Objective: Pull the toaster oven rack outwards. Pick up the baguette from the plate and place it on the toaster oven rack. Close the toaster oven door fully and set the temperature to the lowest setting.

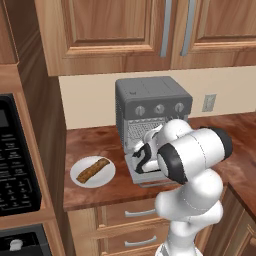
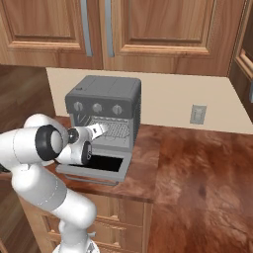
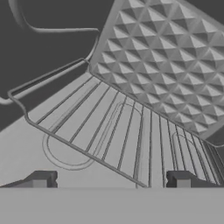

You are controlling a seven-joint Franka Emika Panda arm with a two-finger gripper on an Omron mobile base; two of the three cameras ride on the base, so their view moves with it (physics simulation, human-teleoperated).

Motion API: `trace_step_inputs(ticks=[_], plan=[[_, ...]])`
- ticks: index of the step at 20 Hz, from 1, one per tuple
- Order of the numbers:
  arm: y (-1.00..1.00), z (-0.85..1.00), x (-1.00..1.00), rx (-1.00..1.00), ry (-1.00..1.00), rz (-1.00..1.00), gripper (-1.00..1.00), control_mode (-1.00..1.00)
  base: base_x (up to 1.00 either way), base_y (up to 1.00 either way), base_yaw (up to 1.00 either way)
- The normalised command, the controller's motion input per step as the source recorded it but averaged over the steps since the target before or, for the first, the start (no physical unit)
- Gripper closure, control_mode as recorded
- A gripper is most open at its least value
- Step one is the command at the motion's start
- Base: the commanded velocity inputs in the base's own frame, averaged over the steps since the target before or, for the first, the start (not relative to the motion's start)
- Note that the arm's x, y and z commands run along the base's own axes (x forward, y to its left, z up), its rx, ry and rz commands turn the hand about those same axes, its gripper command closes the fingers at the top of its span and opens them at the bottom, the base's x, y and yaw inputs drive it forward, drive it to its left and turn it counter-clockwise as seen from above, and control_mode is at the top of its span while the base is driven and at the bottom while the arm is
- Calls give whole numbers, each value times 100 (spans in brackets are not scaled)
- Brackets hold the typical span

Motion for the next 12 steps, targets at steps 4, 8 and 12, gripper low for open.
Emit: trace_step_inputs(ticks=[4, 8, 12], plan=[[-9, 9, 19, 2, 0, 0, -100, -100, 0, 0, 0], [0, -9, 24, -1, 4, 0, -100, -100, 0, 0, 0], [8, -30, 0, -12, 4, 0, -100, -100, 0, 0, 0]])
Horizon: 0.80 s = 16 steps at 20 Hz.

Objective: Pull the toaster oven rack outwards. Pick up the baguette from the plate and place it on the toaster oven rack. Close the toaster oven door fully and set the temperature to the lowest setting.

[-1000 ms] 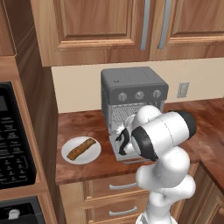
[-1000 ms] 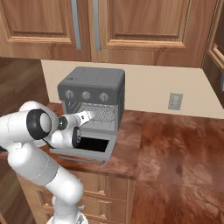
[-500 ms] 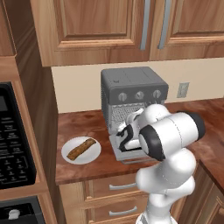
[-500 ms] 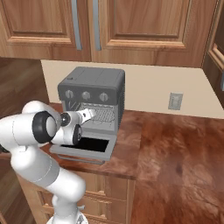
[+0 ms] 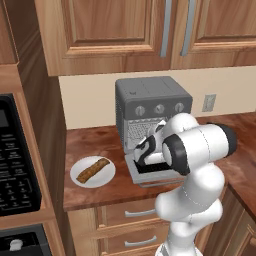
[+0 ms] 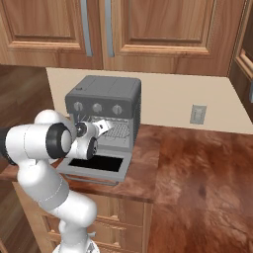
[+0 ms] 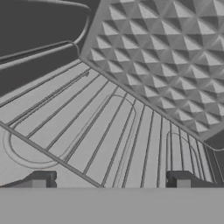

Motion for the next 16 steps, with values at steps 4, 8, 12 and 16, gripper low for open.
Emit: trace_step_inputs(ticks=[4, 8, 12, 16], plan=[[16, -8, 0, -8, 0, 2, -100, -100, 0, 0, 0], [4, -5, 0, -4, 0, 0, -100, -100, 0, 0, 0], [12, -28, 4, -8, 2, 0, -100, -100, 0, 0, 0], [9, -34, 27, -2, 5, 0, -100, -100, 0, 0, 0]])
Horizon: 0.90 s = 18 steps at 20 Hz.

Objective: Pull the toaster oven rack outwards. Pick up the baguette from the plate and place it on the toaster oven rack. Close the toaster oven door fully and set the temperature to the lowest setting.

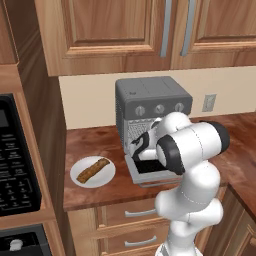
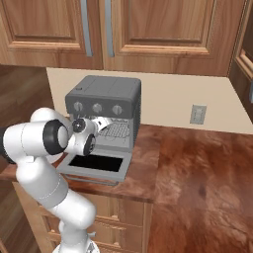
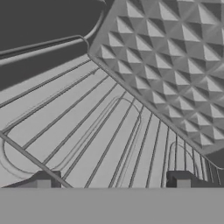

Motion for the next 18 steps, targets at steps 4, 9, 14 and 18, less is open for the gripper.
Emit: trace_step_inputs(ticks=[4, 9, 14, 18], plan=[[5, -23, 38, -1, 3, 0, 100, -100, 0, 0, 0], [0, 0, 0, 0, 0, 0, 100, -100, 0, 0, 0], [0, 0, -27, 0, -3, 0, 100, -100, 0, 0, 0], [0, 0, -51, 0, -5, 0, 100, -100, 0, 0, 0]])
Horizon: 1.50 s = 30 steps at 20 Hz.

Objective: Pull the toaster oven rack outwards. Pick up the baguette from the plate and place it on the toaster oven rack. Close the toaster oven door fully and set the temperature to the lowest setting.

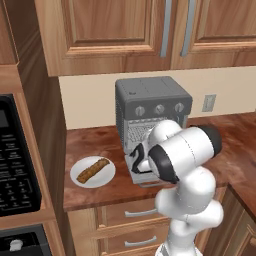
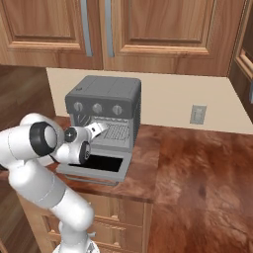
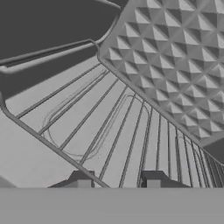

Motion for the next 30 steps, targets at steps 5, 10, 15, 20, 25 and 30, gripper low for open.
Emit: trace_step_inputs(ticks=[5, 10, 15, 20, 25, 30], plan=[[-5, 0, -72, 0, -6, 0, 100, -100, 0, 0, 0], [-7, 0, -75, 0, 0, -1, 100, -100, 0, 0, 0], [-18, 0, -79, 1, 0, -5, 100, -100, 0, 0, 0], [-33, 0, -94, 4, 0, -9, 100, -100, 0, 0, 0], [-12, 5, -82, 11, -1, -9, 100, -100, 0, 0, 0], [61, 41, -42, 11, -22, -13, 100, -100, 0, 0, 0]])
